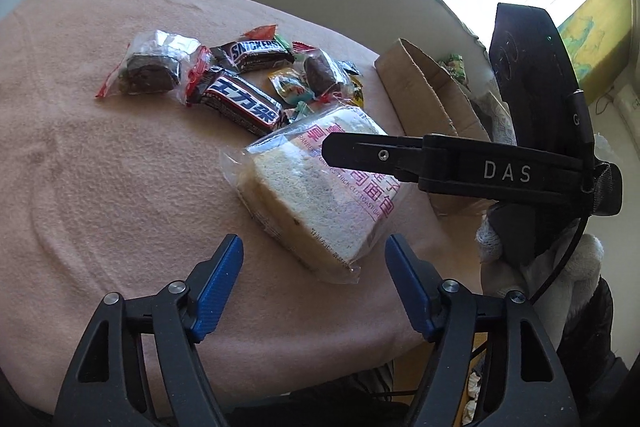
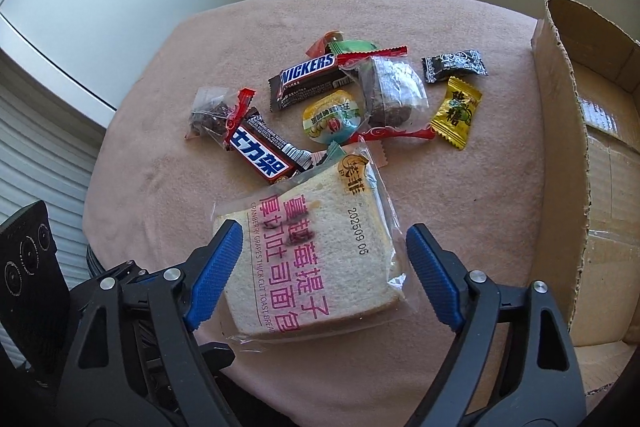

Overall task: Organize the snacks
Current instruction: 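Lower the left tool onto the bagged bread loaf and close on it, then carry the bread loaf with the left tool into the cardboard box and release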

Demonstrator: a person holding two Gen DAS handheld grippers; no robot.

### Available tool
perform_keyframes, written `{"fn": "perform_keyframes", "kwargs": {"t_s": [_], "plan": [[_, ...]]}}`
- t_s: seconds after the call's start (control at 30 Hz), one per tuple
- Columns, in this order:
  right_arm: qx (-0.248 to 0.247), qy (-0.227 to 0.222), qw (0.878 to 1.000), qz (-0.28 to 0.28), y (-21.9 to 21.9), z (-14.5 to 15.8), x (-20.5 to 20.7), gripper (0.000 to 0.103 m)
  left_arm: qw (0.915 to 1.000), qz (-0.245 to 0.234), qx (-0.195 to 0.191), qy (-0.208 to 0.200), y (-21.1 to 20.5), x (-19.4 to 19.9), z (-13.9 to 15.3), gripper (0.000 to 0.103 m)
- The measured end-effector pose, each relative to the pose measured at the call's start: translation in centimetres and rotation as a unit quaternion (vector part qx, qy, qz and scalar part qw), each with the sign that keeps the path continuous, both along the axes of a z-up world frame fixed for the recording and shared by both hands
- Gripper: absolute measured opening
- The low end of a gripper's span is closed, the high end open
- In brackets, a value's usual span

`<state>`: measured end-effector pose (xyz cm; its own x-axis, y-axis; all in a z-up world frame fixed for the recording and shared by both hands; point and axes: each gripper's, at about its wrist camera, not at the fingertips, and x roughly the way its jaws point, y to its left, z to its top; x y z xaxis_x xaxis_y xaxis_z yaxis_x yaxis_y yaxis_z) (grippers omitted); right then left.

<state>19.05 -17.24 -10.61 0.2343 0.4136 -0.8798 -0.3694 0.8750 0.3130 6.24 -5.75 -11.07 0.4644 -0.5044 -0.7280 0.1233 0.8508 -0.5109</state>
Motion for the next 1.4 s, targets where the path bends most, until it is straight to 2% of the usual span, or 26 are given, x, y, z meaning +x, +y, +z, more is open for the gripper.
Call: {"fn": "perform_keyframes", "kwargs": {"t_s": [0.13,0.17,0.3,0.47,0.67,0.87,1.4], "plan": [[-0.007,0.007,1.000,0.007,0.0,-0.4,0.1,0.082,0.9999,-0.010,0.005,0.000,-0.5,0.2,-0.1,0.067],[-0.005,0.011,1.000,0.008,0.0,-0.6,0.2,0.080,0.9999,-0.013,0.007,-0.001,-0.8,0.5,-0.2,0.061],[-0.002,0.015,1.000,0.012,0.1,-0.4,0.4,0.075,0.9992,-0.014,0.034,-0.013,-1.2,0.6,0.1,0.060],[0.012,0.020,1.000,0.007,-0.5,0.1,0.2,0.063,0.9975,-0.010,0.058,-0.040,-1.2,0.4,1.2,0.060],[0.010,0.008,1.000,0.007,0.0,0.7,-0.4,0.061,0.9973,-0.002,0.061,-0.039,-0.8,0.7,1.1,0.060],[0.017,-0.015,1.000,0.005,-0.1,2.5,-0.7,0.061,0.9962,-0.004,0.060,-0.063,-0.8,0.5,3.0,0.060],[0.035,-0.070,0.996,-0.043,-5.8,7.9,-1.3,0.061,0.9877,-0.048,0.064,-0.134,-5.4,2.4,7.5,0.060]]}}
